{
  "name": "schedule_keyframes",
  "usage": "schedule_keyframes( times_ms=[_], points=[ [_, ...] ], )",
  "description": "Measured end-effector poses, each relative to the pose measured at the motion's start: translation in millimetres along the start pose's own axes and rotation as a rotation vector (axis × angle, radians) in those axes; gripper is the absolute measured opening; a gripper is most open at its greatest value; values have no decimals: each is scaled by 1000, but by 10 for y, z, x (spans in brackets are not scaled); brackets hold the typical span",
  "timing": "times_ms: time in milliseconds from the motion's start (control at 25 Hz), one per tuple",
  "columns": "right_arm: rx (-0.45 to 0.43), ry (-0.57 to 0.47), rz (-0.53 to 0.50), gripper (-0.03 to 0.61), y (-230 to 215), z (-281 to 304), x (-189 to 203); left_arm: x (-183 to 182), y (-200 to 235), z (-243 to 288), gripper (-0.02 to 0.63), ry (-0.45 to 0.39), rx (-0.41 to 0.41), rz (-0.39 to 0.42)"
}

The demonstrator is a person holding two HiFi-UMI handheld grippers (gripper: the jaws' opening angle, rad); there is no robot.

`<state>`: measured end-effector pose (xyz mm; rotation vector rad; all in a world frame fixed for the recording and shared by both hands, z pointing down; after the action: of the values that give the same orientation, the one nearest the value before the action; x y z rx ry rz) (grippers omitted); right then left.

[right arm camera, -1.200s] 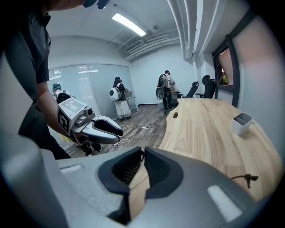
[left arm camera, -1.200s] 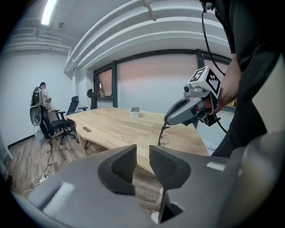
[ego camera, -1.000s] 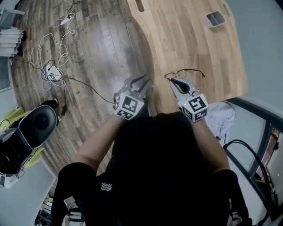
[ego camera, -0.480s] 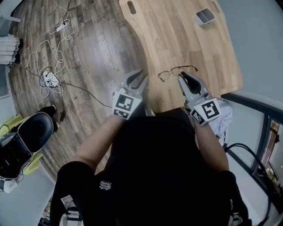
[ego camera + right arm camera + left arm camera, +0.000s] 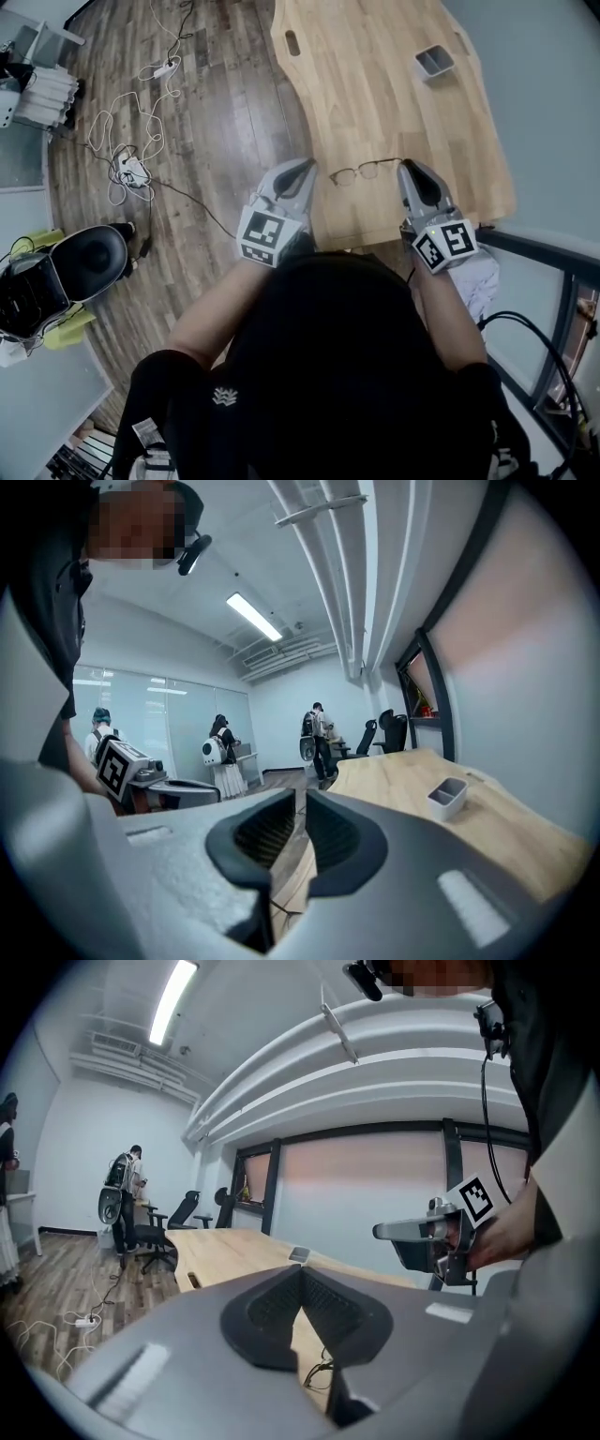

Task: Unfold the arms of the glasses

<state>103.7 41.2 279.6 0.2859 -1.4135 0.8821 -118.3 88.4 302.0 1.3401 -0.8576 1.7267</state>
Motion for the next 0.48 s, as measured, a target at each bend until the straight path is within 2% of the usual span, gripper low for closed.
schedule_keyframes(
  times_ms=[120,280,480],
  points=[
    [-11,-16,20,25,-131,-90,-2,-117,-53,-26,6,-12,-46,39],
    [-32,-2,22,2,-216,-150,40,-219,-79,-47,6,-19,-94,50],
    [-59,19,-58,0,-140,-129,35,-212,-127,-63,6,-4,-101,54]
  ],
)
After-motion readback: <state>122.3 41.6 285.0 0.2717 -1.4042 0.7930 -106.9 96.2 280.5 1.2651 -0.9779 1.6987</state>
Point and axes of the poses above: the fingertips, and each gripper's own axes: z forward along the fingers, y to its left, x out of its underside, the point moved 5 cm from there along -z, backward along the fingers, and after that the axes turned 8 degrees about z, right-handed, at the moved point
